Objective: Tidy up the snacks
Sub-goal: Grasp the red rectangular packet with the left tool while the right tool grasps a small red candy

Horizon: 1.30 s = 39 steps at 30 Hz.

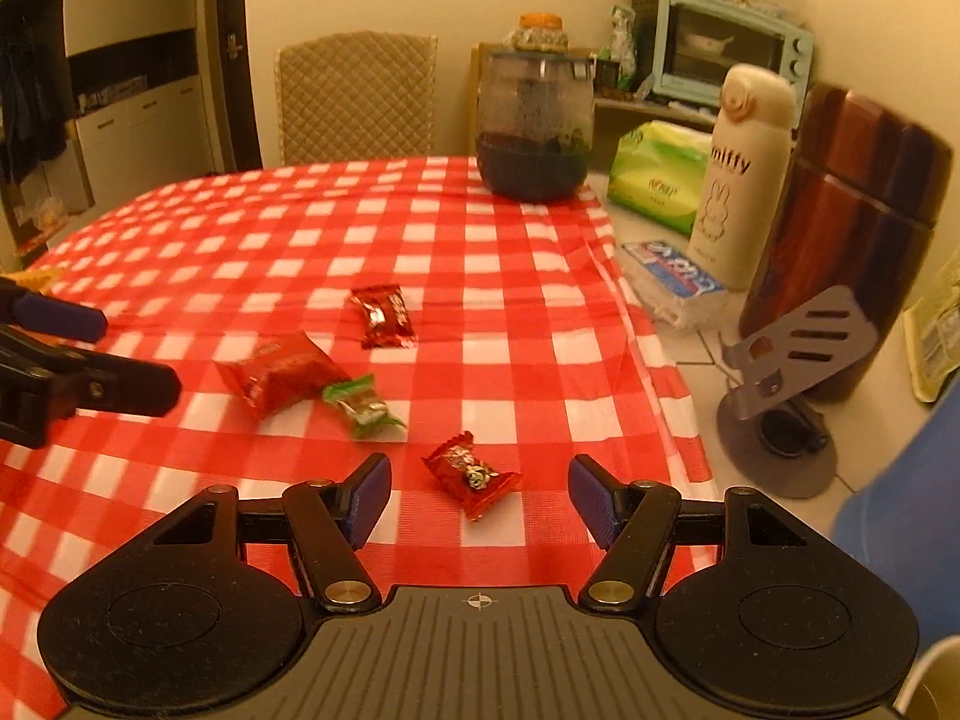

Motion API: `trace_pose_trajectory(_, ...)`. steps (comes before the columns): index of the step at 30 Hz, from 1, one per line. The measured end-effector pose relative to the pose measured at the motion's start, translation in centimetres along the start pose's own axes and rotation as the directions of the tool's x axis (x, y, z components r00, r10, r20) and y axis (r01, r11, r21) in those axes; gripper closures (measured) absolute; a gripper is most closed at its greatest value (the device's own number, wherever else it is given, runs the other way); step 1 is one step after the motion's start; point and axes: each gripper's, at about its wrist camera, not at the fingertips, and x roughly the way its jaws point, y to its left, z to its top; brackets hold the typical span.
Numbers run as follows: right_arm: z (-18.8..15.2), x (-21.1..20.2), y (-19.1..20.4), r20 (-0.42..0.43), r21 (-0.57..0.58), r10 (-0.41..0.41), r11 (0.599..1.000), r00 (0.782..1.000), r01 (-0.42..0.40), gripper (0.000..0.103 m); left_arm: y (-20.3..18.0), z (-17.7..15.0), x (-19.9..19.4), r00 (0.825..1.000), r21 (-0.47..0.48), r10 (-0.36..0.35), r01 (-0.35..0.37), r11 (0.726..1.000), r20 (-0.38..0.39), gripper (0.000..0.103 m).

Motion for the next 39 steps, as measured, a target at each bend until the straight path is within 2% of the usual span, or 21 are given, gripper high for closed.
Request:
trace_pose_trajectory(2,-0.1,1.0,-0.3,-0.009,-0.004,0.004,1.0,1.0,-0.004,0.038,0.1,0.0,0.5,1.0,0.0,-0.001,0.001,1.0,-0.006,0.008)
trace_pose_trajectory(5,-0.1,2.2,-0.4,-0.02,-0.02,0.011,1.0,1.0,-0.012,0.051,0.2,-0.1,1.3,1.0,-0.003,-0.008,0.007,1.0,-0.014,0.008)
trace_pose_trajectory(8,-0.3,3.0,-0.2,-0.021,-0.041,0.015,0.999,1.0,-0.016,0.057,0.1,-0.2,2.0,1.0,0.001,-0.013,0.013,1.0,-0.02,0.008)
trace_pose_trajectory(10,-0.4,3.1,-0.1,-0.011,-0.046,0.019,0.999,1.0,-0.02,0.066,-0.1,-0.2,2.3,1.0,0.009,-0.016,0.016,1.0,-0.021,0.008)
trace_pose_trajectory(11,-0.4,3.0,0.1,-0.009,-0.052,0.022,0.998,1.0,-0.022,0.078,-0.1,-0.1,2.6,1.0,0.014,-0.017,0.018,1.0,-0.021,0.008)
trace_pose_trajectory(12,-0.4,3.0,0.4,-0.009,-0.06,0.021,0.998,1.0,-0.021,0.083,-0.2,-0.1,2.8,1.0,0.018,-0.018,0.019,1.0,-0.019,0.008)
trace_pose_trajectory(15,-0.5,2.7,1.1,-0.018,-0.073,-0.001,0.997,1.0,-0.001,0.084,-0.4,0.2,3.3,1.0,0.03,-0.027,0.027,0.999,-0.002,0.01)
trace_pose_trajectory(22,-0.7,1.4,0.8,-0.004,0.043,-0.007,0.999,1.0,0.007,0.084,-0.6,1.0,5.1,0.999,0.067,-0.027,0.026,0.997,0.022,0.021)
trace_pose_trajectory(24,-0.7,1.1,0.7,-0.005,0.068,-0.008,0.998,1.0,0.009,0.084,-0.7,1.1,5.7,0.999,0.085,-0.025,0.023,0.996,0.02,0.029)
trace_pose_trajectory(28,-0.9,0.6,0.4,-0.005,0.101,-0.01,0.995,1.0,0.011,0.084,-1.1,1.3,6.8,0.999,0.135,-0.031,0.03,0.99,0.008,0.036)
trace_pose_trajectory(30,-0.9,0.6,0.3,-0.008,0.112,-0.013,0.994,1.0,0.014,0.084,-1.4,1.3,7.1,0.999,0.162,-0.032,0.032,0.986,0.002,0.048)
trace_pose_trajectory(34,-1.1,0.4,0.2,-0.008,0.14,-0.016,0.99,1.0,0.017,0.084,-1.9,1.3,7.8,0.999,0.189,-0.036,0.037,0.981,-0.009,0.063)
trace_pose_trajectory(35,-1.1,0.3,0.2,-0.008,0.143,-0.015,0.99,1.0,0.016,0.084,-2.0,1.3,8.0,0.999,0.194,-0.038,0.041,0.98,-0.017,0.07)
trace_pose_trajectory(39,-1.1,0.1,0.2,-0.007,0.152,-0.012,0.988,1.0,0.013,0.084,-2.0,0.8,7.7,0.999,0.179,-0.037,0.043,0.983,-0.033,0.076)
